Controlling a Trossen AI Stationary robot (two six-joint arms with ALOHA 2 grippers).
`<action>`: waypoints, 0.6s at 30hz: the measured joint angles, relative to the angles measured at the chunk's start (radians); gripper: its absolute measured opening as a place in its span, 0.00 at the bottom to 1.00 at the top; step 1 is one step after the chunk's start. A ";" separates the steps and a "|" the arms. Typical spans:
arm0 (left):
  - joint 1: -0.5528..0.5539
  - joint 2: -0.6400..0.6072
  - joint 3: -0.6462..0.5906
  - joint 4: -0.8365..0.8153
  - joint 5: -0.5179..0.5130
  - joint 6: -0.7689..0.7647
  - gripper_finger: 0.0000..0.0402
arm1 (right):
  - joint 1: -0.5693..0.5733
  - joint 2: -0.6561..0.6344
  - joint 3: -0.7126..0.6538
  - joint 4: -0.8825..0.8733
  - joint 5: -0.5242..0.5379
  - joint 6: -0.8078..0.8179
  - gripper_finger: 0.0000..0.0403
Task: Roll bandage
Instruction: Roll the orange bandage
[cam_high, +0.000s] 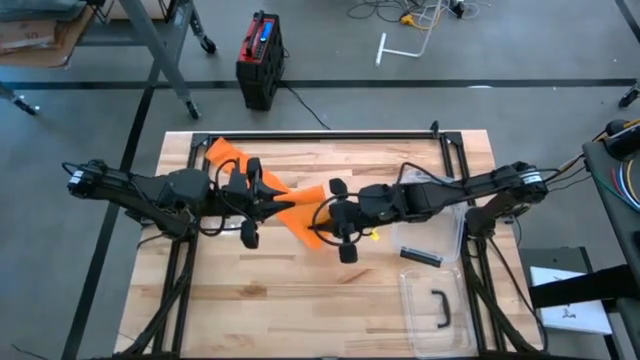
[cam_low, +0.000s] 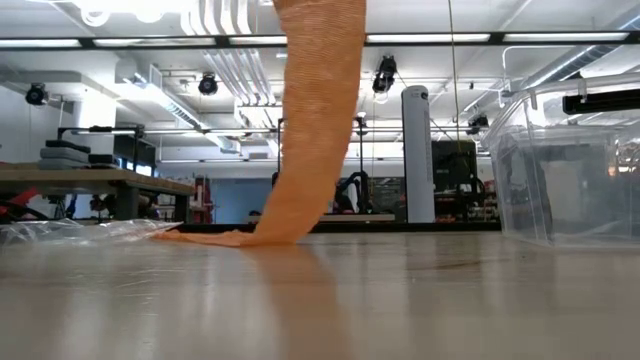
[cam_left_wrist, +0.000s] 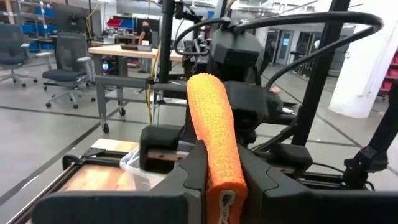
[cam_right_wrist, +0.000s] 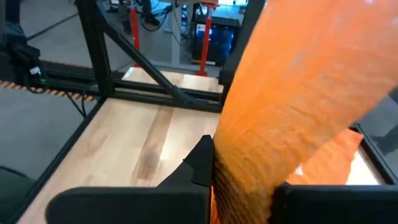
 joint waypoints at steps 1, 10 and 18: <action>0.000 0.000 0.000 -0.002 0.000 0.000 0.09 | 0.001 0.000 -0.001 0.006 0.000 -0.013 0.00; 0.000 0.013 0.005 0.068 0.049 0.018 0.09 | 0.004 -0.010 0.028 0.056 -0.004 -0.082 0.05; -0.008 0.030 0.166 -0.057 0.099 0.061 0.09 | 0.022 -0.061 0.107 -0.004 0.041 -0.153 0.35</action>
